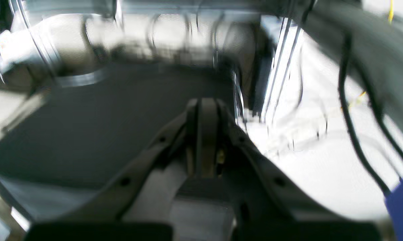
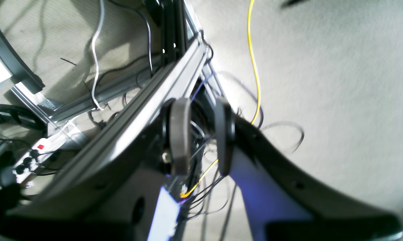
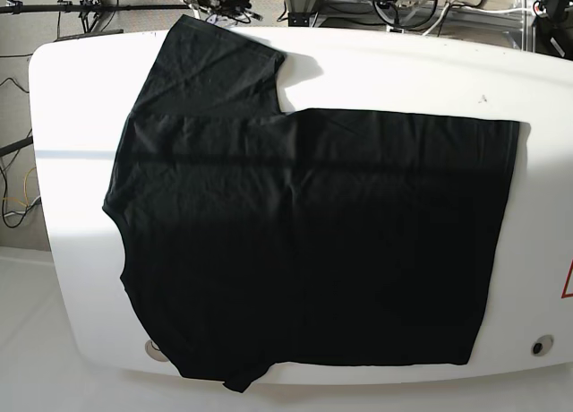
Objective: Fold the T-shirt properly
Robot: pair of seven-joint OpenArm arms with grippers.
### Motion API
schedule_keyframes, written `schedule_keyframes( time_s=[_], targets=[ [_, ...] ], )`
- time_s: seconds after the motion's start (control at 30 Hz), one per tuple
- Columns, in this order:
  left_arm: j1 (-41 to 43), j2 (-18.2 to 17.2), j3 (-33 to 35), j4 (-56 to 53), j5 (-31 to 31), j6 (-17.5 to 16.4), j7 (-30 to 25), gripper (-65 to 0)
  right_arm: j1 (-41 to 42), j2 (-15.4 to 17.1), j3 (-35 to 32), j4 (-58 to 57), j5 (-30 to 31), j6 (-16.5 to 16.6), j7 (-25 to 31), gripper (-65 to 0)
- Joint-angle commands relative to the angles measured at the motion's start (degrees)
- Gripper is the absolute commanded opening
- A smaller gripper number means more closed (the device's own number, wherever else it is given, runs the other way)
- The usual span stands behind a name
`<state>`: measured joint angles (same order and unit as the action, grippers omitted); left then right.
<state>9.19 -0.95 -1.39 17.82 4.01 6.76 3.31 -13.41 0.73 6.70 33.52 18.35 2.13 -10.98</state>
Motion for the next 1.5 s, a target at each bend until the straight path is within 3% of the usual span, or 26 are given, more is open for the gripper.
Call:
schedule_keyframes(
  time_s=[0.0, 0.17, 0.37, 0.63, 1.03, 1.47],
  targets=[
    [3.40, -1.48, -0.05, 4.63, -0.15, 0.48, 1.08, -65.0, -2.67, 1.12, 0.17, 1.77, -1.94, -1.01, -0.48, -52.1],
    [7.57, -3.27, 0.50, 12.85, -0.22, 0.55, 0.63, -65.0, -4.09, 2.71, 0.30, 1.95, -6.34, -1.40, 0.99, -54.4],
    [7.62, -3.59, 0.58, 12.87, -0.26, 0.53, 0.17, -65.0, -4.01, 2.77, 0.36, 0.29, -8.64, -1.34, 2.06, -55.7],
    [13.33, -3.59, 0.52, 19.73, -0.47, 0.10, 0.16, -65.0, -10.00, 2.29, 0.11, 10.30, -6.62, -1.50, 0.70, -58.9],
    [20.02, -4.00, 1.31, 28.94, -0.43, 0.13, 0.19, -65.0, -18.63, 3.13, 0.06, 22.51, -4.47, -1.39, -0.20, -57.1],
    [31.97, -5.99, 0.77, 50.29, -0.71, -0.29, 1.94, -65.0, -29.86, 8.99, -0.15, 38.78, -3.26, -0.82, 0.38, -57.7]
  ],
)
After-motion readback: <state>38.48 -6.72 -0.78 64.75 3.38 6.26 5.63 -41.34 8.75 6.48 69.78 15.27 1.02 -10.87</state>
